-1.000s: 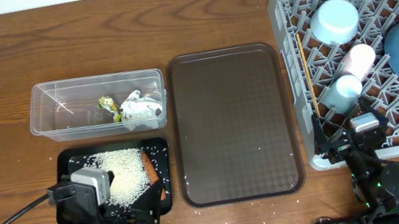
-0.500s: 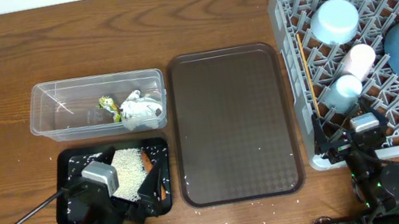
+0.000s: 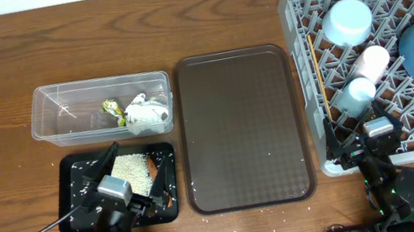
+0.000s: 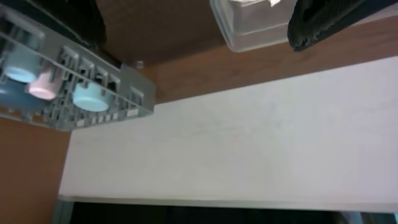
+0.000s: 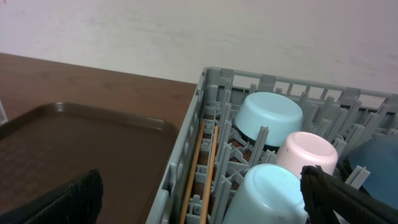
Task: Sort waste into correct bins and load items into the dishwasher rack
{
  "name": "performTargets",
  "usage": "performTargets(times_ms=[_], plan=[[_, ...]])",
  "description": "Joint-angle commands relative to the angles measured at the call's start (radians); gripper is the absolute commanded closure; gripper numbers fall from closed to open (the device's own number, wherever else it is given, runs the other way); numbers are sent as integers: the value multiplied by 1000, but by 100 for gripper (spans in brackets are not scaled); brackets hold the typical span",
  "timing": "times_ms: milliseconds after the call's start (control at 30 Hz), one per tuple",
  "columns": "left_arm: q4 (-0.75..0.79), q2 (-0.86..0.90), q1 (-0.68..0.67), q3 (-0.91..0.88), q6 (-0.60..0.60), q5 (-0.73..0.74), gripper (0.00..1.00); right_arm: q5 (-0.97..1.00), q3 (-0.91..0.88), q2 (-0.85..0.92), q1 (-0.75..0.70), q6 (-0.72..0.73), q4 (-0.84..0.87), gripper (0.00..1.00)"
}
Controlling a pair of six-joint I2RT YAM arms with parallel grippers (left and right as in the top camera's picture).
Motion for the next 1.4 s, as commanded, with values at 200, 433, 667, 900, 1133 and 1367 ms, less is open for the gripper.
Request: performTargets(times_ms=[200, 433, 667, 900, 1133, 1367], plan=[[81, -16, -2, -169, 13, -104, 5, -1, -2, -7, 5, -10, -3, 1], [35, -16, -5, -214, 17, -280, 5, -1, -2, -7, 5, -10, -3, 1], [-24, -17, -48, -214, 16, -525, 5, -1, -2, -7, 5, -10, -3, 1], [-58, -17, -60, -214, 16, -551, 4, -1, -2, -7, 5, -10, -3, 1], [-58, -17, -60, -214, 16, -551, 5, -1, -2, -7, 5, -10, -3, 1], [-58, -17, -30, -214, 17, -551, 5, -1, -2, -7, 5, -10, -3, 1]])
